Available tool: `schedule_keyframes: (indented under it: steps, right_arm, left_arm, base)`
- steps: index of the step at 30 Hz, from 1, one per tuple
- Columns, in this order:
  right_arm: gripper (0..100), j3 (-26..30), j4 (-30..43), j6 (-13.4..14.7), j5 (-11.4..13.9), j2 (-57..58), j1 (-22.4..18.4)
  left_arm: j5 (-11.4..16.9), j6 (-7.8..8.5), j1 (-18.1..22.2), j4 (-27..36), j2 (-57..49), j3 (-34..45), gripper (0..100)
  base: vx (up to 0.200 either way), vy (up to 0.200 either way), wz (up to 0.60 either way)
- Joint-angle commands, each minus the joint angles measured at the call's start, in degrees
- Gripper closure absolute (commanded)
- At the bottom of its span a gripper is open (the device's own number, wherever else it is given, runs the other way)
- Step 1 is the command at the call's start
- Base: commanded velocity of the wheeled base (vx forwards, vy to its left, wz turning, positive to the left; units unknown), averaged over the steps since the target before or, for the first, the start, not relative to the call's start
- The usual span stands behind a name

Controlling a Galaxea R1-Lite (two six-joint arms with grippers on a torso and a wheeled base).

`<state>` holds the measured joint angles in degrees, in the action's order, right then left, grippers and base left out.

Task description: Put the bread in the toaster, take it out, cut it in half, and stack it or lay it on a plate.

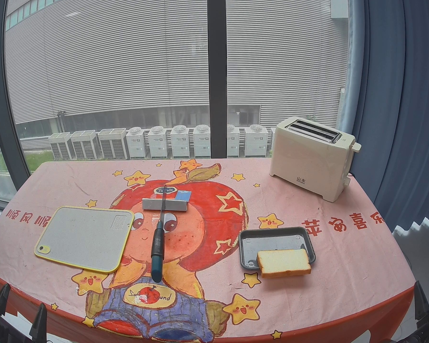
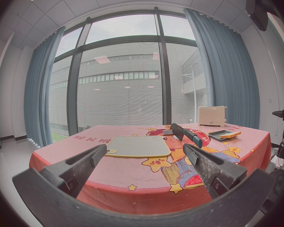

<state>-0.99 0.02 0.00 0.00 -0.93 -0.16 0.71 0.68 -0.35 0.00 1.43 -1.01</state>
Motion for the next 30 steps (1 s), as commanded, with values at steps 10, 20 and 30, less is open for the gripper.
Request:
schedule_keyframes:
  steps: [10,20,30]
  right_arm:
    - [0,0.99,0.06,-0.62,0.0,0.57,-0.02]
    - [0,0.99,-0.02,-0.7,-0.62,0.57,-0.02]
    - [0,0.99,-0.2,-0.7,-0.79,0.57,-0.02]
  left_arm:
    - [0.0,0.02,0.0,0.0,-0.02,0.92,0]
    - [0.0,0.02,0.0,0.0,-0.02,0.92,0]
    - [0.08,0.02,0.0,0.0,-0.02,0.92,0]
  base:
    - [0.0,0.0,0.0]
    - [0.0,0.0,0.0]
    - [0.0,0.0,0.0]
